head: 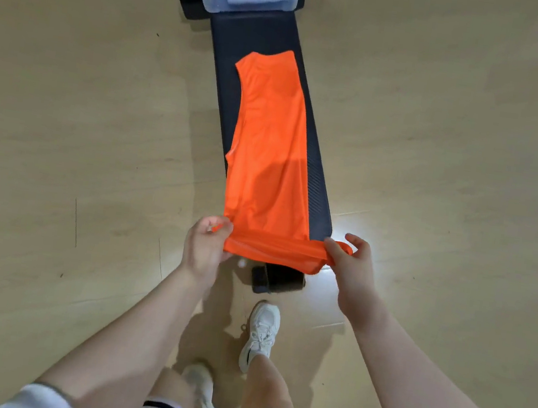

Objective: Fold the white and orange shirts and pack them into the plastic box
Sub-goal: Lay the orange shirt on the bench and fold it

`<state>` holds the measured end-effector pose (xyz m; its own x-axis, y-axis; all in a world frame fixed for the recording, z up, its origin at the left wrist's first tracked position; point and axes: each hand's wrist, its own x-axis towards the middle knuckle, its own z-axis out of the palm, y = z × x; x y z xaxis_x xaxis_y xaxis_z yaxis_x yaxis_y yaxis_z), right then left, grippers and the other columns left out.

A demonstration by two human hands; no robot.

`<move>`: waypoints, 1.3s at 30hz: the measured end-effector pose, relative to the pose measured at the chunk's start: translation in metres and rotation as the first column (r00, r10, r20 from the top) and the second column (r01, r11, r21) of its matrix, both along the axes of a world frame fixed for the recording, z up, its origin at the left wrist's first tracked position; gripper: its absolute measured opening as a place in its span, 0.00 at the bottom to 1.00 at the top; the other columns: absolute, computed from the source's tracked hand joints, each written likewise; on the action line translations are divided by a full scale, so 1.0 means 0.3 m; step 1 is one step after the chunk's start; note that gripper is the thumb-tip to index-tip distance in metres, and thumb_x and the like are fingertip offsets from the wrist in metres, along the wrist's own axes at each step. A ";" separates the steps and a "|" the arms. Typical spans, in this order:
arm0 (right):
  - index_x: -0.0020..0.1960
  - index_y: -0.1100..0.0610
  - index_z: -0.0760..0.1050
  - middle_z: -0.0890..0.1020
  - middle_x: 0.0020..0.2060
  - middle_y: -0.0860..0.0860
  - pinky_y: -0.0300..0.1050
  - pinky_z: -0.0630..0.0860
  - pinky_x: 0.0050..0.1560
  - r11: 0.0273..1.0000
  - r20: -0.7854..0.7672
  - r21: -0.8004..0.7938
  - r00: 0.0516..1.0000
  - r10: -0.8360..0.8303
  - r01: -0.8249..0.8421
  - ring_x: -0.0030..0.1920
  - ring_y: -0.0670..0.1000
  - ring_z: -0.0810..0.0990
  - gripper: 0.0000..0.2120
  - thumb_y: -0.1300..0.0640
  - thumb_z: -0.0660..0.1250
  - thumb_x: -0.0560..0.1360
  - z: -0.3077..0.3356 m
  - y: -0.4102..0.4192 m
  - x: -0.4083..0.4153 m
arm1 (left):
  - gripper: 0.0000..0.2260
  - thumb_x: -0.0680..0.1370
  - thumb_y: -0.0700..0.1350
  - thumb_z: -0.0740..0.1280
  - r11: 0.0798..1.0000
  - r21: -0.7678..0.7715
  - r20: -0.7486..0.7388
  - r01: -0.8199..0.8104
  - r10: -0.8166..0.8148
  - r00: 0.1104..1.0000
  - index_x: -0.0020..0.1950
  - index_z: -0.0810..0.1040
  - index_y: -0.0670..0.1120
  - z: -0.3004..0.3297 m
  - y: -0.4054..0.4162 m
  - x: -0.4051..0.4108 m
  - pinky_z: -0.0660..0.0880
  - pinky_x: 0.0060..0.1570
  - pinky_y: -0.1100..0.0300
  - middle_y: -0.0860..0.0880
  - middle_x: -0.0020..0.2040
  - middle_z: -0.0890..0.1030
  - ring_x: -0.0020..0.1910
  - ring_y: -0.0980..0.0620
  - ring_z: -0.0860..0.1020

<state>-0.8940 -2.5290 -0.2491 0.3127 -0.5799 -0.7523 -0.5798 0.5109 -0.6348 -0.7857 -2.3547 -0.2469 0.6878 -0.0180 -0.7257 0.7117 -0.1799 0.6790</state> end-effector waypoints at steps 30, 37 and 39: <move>0.55 0.56 0.71 0.73 0.49 0.55 0.48 0.73 0.51 0.778 -0.376 -0.276 0.809 0.453 -0.564 0.48 0.55 0.74 0.15 0.62 0.68 0.70 -0.499 -0.484 1.336 | 0.24 0.72 0.49 0.70 0.478 0.633 0.123 0.609 -0.839 0.531 0.65 0.71 0.42 -0.526 -0.397 1.260 0.69 0.59 0.49 0.39 0.60 0.74 0.60 0.39 0.72; 0.41 0.52 0.72 0.76 0.43 0.54 0.48 0.71 0.48 0.719 -0.343 -0.430 0.835 0.430 -0.546 0.49 0.57 0.76 0.05 0.56 0.68 0.71 -0.511 -0.488 1.331 | 0.14 0.76 0.52 0.66 0.488 0.686 0.277 0.541 -0.861 0.425 0.48 0.75 0.40 -0.533 -0.374 1.247 0.70 0.36 0.52 0.41 0.38 0.79 0.38 0.39 0.77; 0.34 0.50 0.69 0.75 0.38 0.49 0.46 0.69 0.44 0.751 -0.247 -0.472 0.887 0.391 -0.463 0.43 0.52 0.73 0.08 0.54 0.68 0.69 -0.480 -0.479 1.324 | 0.15 0.75 0.52 0.65 0.579 0.561 0.379 0.592 -0.815 0.438 0.45 0.77 0.39 -0.511 -0.348 1.245 0.67 0.33 0.55 0.42 0.32 0.76 0.32 0.45 0.75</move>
